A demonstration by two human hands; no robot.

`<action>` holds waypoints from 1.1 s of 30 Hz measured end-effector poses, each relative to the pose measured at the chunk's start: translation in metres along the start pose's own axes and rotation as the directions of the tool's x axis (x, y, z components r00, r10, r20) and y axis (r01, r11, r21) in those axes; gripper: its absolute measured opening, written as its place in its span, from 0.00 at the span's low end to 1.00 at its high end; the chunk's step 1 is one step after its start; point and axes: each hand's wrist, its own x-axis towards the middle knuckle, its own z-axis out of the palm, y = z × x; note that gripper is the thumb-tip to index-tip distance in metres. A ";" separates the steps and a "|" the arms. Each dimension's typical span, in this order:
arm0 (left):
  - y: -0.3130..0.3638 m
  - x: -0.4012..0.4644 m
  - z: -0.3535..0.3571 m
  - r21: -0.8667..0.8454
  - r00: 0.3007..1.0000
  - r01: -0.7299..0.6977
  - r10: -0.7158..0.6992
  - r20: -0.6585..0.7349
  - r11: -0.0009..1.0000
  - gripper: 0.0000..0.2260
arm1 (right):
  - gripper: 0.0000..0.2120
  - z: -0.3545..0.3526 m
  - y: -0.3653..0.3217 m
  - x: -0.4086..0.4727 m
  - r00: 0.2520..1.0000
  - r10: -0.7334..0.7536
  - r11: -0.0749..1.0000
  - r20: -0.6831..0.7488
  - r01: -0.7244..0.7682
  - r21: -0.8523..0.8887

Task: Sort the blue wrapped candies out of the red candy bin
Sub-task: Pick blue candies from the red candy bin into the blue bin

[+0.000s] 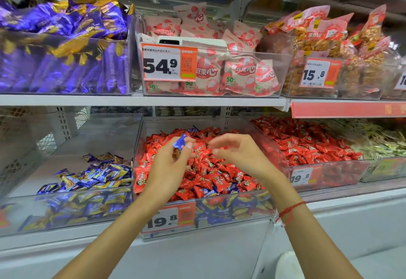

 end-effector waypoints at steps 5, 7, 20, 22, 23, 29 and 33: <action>-0.005 0.007 -0.009 0.024 0.991 0.113 -0.114 0.064 0.993 0.07 | 0.14 0.006 0.035 0.004 0.936 0.336 0.826 0.109 -0.236 -0.512; -0.003 0.007 -0.010 0.029 0.987 0.120 -0.123 0.100 0.992 0.07 | 0.09 0.008 0.040 0.007 0.969 0.248 0.823 -0.016 -0.219 -0.524; 0.006 0.009 -0.004 0.012 0.915 0.347 -0.342 0.214 0.938 0.17 | 0.21 0.026 0.028 0.009 0.870 0.431 0.748 0.241 -0.195 -0.635; 0.006 0.009 -0.005 0.016 0.916 0.338 -0.333 0.224 0.941 0.16 | 0.19 0.032 0.033 0.010 0.913 0.366 0.777 0.181 -0.192 -0.600; 0.006 0.008 -0.006 0.014 0.917 0.335 -0.330 0.222 0.942 0.15 | 0.15 0.031 0.036 0.011 0.922 0.349 0.805 0.167 -0.204 -0.557; 0.005 0.008 -0.008 0.025 0.923 0.315 -0.313 0.224 0.949 0.11 | 0.14 -0.003 0.044 0.017 0.915 0.401 0.907 0.043 -0.390 -0.161; 0.006 0.008 -0.006 0.051 0.924 0.307 -0.310 0.225 0.950 0.11 | 0.16 -0.025 0.049 0.015 0.926 0.350 0.897 -0.139 -0.375 -0.236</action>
